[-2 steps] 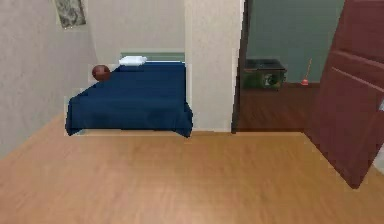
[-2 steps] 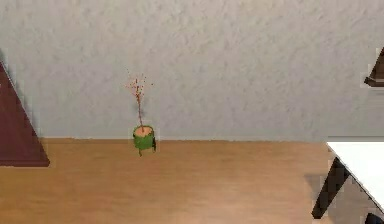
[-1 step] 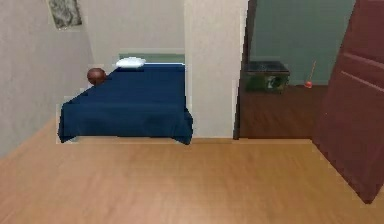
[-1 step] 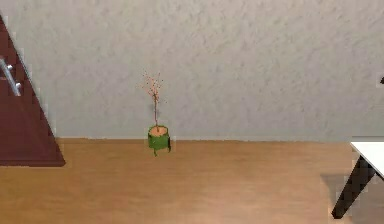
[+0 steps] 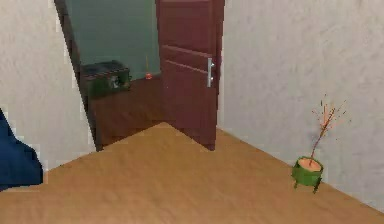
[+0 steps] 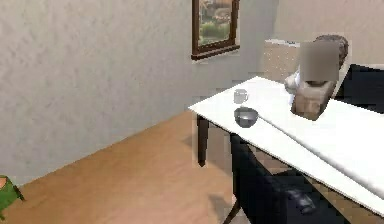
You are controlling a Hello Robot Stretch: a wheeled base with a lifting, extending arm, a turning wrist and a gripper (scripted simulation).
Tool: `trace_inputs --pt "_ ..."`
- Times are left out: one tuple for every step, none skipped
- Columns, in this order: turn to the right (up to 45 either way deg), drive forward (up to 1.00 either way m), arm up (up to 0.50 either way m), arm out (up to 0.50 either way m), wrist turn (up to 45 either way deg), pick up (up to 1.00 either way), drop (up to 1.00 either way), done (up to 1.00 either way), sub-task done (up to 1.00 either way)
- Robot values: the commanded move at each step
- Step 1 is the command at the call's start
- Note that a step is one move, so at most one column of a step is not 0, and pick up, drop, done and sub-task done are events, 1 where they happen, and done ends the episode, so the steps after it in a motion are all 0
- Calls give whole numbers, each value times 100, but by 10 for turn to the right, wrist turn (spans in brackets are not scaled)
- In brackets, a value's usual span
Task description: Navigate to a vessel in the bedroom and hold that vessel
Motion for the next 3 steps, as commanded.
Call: trace_inputs --pt "420 0 0 0 0 0 0 0 0" --pt "0 45 0 0 0 0 0 0 0" --pt "450 0 0 0 0 0 0 0 0"
